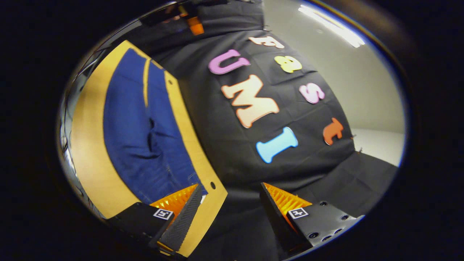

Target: Grasp the waist and the cuffs of the jeans and fold them to make the two legs overlap; first hold the waist and fold one-third of the jeans toward the cuffs, then hold the cuffs and fold the remaining one-third in the same direction to finish folding.

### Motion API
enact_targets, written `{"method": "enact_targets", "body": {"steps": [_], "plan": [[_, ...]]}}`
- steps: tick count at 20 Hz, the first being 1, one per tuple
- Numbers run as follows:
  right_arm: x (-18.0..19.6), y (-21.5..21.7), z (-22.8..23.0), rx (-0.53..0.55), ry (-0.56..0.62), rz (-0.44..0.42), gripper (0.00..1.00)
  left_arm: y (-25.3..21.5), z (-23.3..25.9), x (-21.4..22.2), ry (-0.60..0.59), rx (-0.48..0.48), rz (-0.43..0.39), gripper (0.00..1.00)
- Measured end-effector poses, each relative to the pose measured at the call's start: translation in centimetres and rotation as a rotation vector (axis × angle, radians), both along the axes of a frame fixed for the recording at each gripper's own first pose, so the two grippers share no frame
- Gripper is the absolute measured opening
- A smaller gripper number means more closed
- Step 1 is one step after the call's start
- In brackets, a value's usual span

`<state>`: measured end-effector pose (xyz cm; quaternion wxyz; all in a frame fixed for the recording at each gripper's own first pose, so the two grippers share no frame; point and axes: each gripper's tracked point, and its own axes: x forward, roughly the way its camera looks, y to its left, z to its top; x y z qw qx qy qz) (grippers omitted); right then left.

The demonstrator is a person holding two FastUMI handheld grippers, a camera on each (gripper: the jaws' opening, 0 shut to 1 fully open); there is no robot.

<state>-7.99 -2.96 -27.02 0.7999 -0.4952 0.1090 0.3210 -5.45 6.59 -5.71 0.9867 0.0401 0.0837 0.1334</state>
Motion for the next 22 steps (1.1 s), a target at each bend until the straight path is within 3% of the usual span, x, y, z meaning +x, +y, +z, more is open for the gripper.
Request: {"method": "enact_targets", "body": {"steps": [9,16,19,22], "plan": [[-7.0,-1.5,-13.4,-0.217,0.252,0.189,0.99,1.6,-0.8,-2.1,0.033,0.029,0.064,0.95],[-7.3,-1.0,-19.7,-0.337,0.243,0.267,1.0,2.8,-1.5,-3.9,0.079,0.074,0.104,0.96],[-6.1,-1.2,-20.6,-0.353,0.226,0.272,0.89,3.0,-2.4,-4.8,0.116,0.113,0.103,1.0],[-6.9,-1.0,-21.2,-0.389,0.305,0.328,0.93,3.4,-3.3,-5.5,0.16,0.155,0.108,0.96]]}}
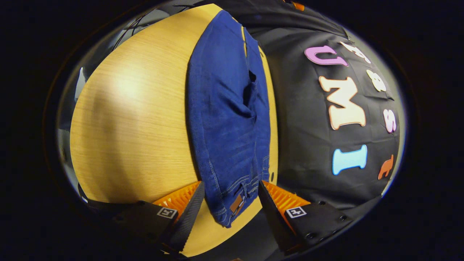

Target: Grasp the waist and the cuffs of the jeans and fold them to make the two legs overlap; first hold the waist and fold one-third of the jeans toward the cuffs, then hold the cuffs and fold the remaining one-third in the same direction to finish folding.

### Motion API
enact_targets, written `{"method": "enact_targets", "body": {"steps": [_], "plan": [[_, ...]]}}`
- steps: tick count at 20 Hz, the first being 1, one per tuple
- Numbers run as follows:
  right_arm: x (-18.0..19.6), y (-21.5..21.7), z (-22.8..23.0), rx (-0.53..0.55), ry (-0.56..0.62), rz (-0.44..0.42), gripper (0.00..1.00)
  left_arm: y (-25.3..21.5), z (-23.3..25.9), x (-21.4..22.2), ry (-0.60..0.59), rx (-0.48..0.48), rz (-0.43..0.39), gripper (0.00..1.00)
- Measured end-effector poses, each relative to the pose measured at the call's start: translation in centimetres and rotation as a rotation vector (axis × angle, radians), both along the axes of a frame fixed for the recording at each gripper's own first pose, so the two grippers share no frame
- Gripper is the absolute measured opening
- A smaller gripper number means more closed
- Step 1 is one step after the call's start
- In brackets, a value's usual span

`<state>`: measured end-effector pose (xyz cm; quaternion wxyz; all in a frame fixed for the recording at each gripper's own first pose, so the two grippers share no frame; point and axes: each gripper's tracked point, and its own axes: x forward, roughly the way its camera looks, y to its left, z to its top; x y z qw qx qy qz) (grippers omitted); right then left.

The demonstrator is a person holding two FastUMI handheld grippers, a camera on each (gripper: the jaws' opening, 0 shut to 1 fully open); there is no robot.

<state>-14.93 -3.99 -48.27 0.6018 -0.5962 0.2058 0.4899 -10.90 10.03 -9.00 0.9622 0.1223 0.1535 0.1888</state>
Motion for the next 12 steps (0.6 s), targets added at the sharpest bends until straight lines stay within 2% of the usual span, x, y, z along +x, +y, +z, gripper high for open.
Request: {"method": "enact_targets", "body": {"steps": [1,2,3,6,8,9,12], "plan": [[-0.7,0.1,0.1,-0.003,0.047,0.013,0.97,0.1,-0.1,-0.2,0.004,0.0,0.002,0.96],[-0.4,0.4,-0.4,-0.007,0.048,0.036,0.93,0.1,-0.3,-0.3,0.007,-0.008,0.006,0.96],[-0.5,0.3,-0.5,-0.015,0.046,0.064,0.98,0.2,-0.5,-0.3,0.014,-0.02,0.014,0.96],[-0.1,0.6,-1.0,-0.024,0.029,0.087,0.94,0.2,-1.2,-0.4,0.037,-0.031,0.022,1.0],[0.8,1.7,-1.8,-0.017,-0.003,0.107,0.92,0.5,-1.4,-0.5,0.053,-0.01,0.019,0.96],[1.2,2.1,-1.7,-0.013,-0.026,0.122,0.9,0.7,-1.6,-0.5,0.061,-0.006,0.019,1.0],[3.0,2.7,-2.3,-0.003,-0.071,0.125,0.9,0.2,-2.4,-0.4,0.085,-0.011,0.016,1.0]]}}
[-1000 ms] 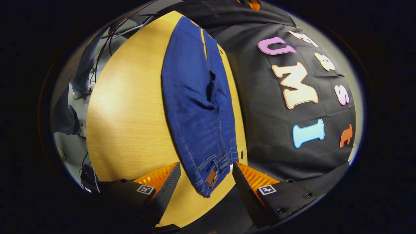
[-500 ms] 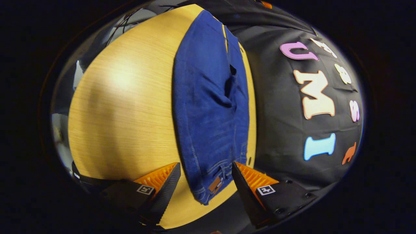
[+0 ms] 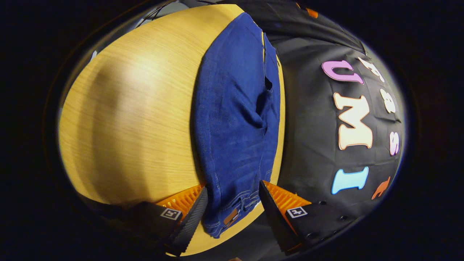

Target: Grasp the waist and the cuffs of the jeans and fold them to make the two legs overlap; first hold the waist and fold one-third of the jeans toward the cuffs, then hold the cuffs and fold the remaining one-third in the same direction to finish folding.

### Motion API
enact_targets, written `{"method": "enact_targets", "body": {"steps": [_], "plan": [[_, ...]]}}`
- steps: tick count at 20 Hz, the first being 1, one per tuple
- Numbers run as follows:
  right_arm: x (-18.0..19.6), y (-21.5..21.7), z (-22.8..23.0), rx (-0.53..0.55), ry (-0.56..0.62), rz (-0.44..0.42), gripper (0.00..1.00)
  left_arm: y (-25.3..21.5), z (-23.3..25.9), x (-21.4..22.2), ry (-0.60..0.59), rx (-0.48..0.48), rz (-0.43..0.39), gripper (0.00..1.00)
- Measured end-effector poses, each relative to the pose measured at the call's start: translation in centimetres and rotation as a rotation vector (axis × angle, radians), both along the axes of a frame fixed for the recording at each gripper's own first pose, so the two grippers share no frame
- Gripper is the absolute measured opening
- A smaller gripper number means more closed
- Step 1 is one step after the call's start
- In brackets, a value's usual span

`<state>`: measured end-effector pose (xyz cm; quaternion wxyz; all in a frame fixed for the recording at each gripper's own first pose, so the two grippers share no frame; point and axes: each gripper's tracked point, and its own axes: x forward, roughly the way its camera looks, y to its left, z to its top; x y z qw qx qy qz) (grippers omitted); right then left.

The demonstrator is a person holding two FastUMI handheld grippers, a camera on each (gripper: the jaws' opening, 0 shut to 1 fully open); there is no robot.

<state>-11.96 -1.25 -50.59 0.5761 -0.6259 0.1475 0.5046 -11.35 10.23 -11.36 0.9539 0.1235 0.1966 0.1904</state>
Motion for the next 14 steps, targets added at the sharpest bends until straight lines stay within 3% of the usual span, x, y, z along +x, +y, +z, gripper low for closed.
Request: {"method": "enact_targets", "body": {"steps": [1,2,3,5,6,9,11,12,14], "plan": [[0.2,0.1,-0.3,-0.005,0.007,-0.011,0.88,-0.1,-0.6,0.0,0.018,0.008,-0.008,0.96],[0.1,-0.2,-1.0,-0.012,0.022,-0.025,0.86,-0.2,-1.1,0.1,0.04,0.026,-0.019,1.0],[-0.3,-0.3,-1.4,-0.015,0.035,-0.029,0.71,-0.1,-1.8,-0.2,0.066,0.05,-0.033,0.95],[-1.0,-0.4,-1.4,-0.022,0.057,-0.019,0.42,0.1,-2.8,-0.8,0.116,0.096,-0.055,0.95],[-0.7,-0.2,-1.6,-0.023,0.067,-0.037,0.32,0.4,-3.5,-1.1,0.142,0.106,-0.06,0.95],[-1.1,-0.5,-1.8,-0.029,0.128,-0.064,0.18,0.9,-6.3,-2.7,0.225,0.108,-0.08,0.95],[-1.1,-1.0,-0.6,-0.003,0.176,-0.125,0.02,1.8,-8.0,-3.1,0.273,0.158,-0.12,0.96],[-0.7,-0.6,-1.7,-0.001,0.193,-0.144,0.08,2.4,-8.9,-3.4,0.305,0.192,-0.147,0.95],[-0.4,-0.4,-2.0,-0.009,0.192,-0.169,0.09,4.3,-11.0,-4.5,0.397,0.256,-0.203,0.95]]}}
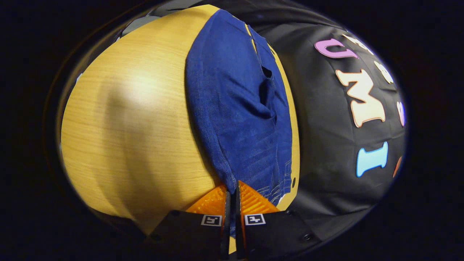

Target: Grasp the waist and the cuffs of the jeans and fold them to make the two legs overlap; first hold the waist and fold one-third of the jeans toward the cuffs, then hold the cuffs and fold the remaining one-third in the same direction to finish folding.

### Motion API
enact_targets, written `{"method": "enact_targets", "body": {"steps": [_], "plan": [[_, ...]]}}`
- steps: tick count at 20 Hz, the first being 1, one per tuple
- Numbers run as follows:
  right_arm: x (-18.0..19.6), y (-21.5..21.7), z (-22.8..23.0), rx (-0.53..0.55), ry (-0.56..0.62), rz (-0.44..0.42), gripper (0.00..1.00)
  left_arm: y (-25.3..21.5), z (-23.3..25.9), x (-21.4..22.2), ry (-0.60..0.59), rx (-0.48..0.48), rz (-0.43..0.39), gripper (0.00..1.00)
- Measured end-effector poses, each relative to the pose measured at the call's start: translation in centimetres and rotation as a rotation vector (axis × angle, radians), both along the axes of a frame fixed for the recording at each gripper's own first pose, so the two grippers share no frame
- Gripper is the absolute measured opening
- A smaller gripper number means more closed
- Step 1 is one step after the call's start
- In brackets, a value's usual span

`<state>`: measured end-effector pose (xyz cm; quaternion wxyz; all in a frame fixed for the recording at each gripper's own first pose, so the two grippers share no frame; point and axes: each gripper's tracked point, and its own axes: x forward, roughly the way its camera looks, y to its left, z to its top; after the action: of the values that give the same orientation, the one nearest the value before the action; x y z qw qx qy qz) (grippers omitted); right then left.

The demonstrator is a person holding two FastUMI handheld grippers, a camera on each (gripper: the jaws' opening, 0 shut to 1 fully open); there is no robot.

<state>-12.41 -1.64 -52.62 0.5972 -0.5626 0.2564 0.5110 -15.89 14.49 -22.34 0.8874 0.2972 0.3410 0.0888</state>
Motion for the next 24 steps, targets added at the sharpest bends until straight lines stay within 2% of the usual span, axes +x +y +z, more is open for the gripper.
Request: {"method": "enact_targets", "body": {"steps": [1,5,8,12,15,16,17,22,24], "plan": [[0.1,0.3,0.2,-0.016,-0.004,0.014,0.05,1.1,-1.0,-0.6,0.04,0.039,-0.034,0.95],[-0.2,0.0,0.2,-0.076,0.011,-0.018,0.05,6.1,-5.3,-2.2,0.226,0.189,-0.126,0.95],[-0.4,0.4,0.2,-0.106,-0.004,0.02,0.05,9.2,-7.8,-3.3,0.356,0.31,-0.236,0.96],[-0.3,0.0,0.3,-0.133,-0.01,-0.001,0.05,11.1,-11.3,-3.8,0.499,0.4,-0.364,0.95],[-0.3,0.4,0.7,-0.156,-0.027,-0.001,0.05,13.1,-12.8,-4.0,0.557,0.432,-0.403,0.95],[-0.3,0.3,0.6,-0.163,-0.027,-0.007,0.05,13.1,-12.7,-3.3,0.551,0.453,-0.431,1.0],[-0.3,0.3,0.6,-0.169,-0.024,-0.019,0.05,13.3,-12.9,-3.0,0.553,0.463,-0.448,0.95],[-0.4,0.5,0.8,-0.197,-0.026,-0.04,0.05,14.6,-14.1,-0.7,0.562,0.496,-0.546,0.9],[-0.4,0.4,0.9,-0.208,-0.033,-0.05,0.05,14.9,-14.4,0.4,0.557,0.514,-0.585,0.8]]}}
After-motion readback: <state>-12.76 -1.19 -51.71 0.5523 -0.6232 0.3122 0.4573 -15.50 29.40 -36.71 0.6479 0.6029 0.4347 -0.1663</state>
